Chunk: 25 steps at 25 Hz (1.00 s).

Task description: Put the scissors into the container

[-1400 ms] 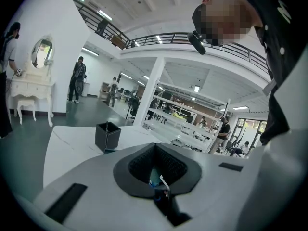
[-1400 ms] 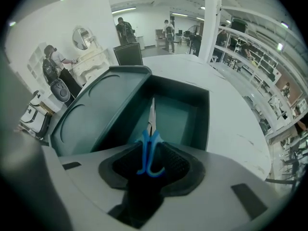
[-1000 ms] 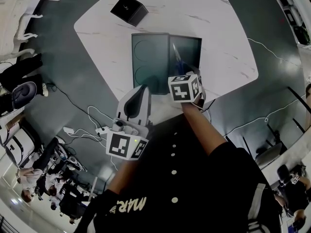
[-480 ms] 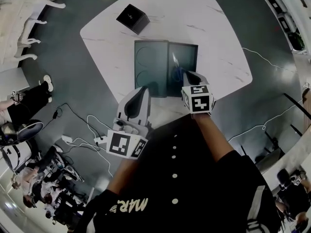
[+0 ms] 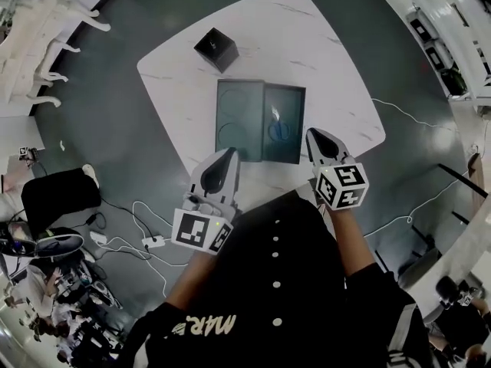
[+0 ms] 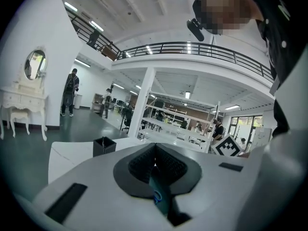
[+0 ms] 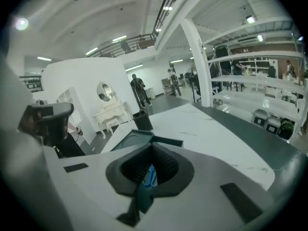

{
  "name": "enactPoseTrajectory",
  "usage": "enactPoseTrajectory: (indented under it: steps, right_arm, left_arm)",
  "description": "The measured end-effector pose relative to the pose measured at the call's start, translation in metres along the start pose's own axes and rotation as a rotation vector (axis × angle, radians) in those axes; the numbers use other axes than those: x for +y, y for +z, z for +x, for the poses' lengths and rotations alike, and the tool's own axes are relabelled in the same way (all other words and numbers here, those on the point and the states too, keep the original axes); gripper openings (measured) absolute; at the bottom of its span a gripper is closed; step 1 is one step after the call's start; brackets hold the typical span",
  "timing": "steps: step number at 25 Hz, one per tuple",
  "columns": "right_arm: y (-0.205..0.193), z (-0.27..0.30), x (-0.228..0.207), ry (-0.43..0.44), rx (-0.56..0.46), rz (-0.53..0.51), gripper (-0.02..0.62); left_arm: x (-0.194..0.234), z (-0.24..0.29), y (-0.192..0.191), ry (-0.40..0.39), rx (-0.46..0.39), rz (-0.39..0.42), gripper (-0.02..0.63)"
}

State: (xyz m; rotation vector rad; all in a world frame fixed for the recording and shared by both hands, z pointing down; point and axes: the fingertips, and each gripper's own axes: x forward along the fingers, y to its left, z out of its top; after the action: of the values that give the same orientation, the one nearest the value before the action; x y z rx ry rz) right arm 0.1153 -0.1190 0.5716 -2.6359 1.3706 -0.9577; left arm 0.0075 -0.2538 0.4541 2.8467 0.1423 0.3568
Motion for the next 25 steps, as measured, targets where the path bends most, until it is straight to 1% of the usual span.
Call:
enactPoseTrajectory:
  steps: [3, 6, 10, 16, 20, 22, 25]
  right_arm:
    - [0.026, -0.021, 0.008, -0.002, -0.078, -0.069, 0.014]
    - [0.048, -0.042, 0.015, -0.022, -0.151, -0.138, 0.014]
    - [0.075, -0.074, 0.021, -0.051, -0.284, -0.221, 0.014]
    - [0.096, -0.117, 0.028, -0.07, -0.396, -0.256, 0.014]
    - [0.104, -0.142, 0.029, -0.128, -0.451, -0.271, 0.014]
    - [0.11, -0.151, 0.029, -0.139, -0.484, -0.253, 0.014]
    - [0.116, -0.163, 0.033, -0.133, -0.528, -0.214, 0.014]
  left_arm:
    - [-0.006, -0.005, 0.009, -0.016, -0.024, 0.017, 0.026]
    - [-0.011, -0.012, 0.018, -0.022, -0.051, 0.03, 0.026]
    - [-0.016, -0.021, 0.029, -0.029, -0.083, 0.047, 0.026]
    - [-0.017, -0.039, 0.045, -0.029, -0.124, 0.081, 0.026]
    - [-0.016, -0.057, 0.055, -0.013, -0.154, 0.099, 0.026]
    - [-0.014, -0.064, 0.059, -0.005, -0.167, 0.108, 0.026]
    - [-0.01, -0.075, 0.063, 0.009, -0.181, 0.12, 0.026]
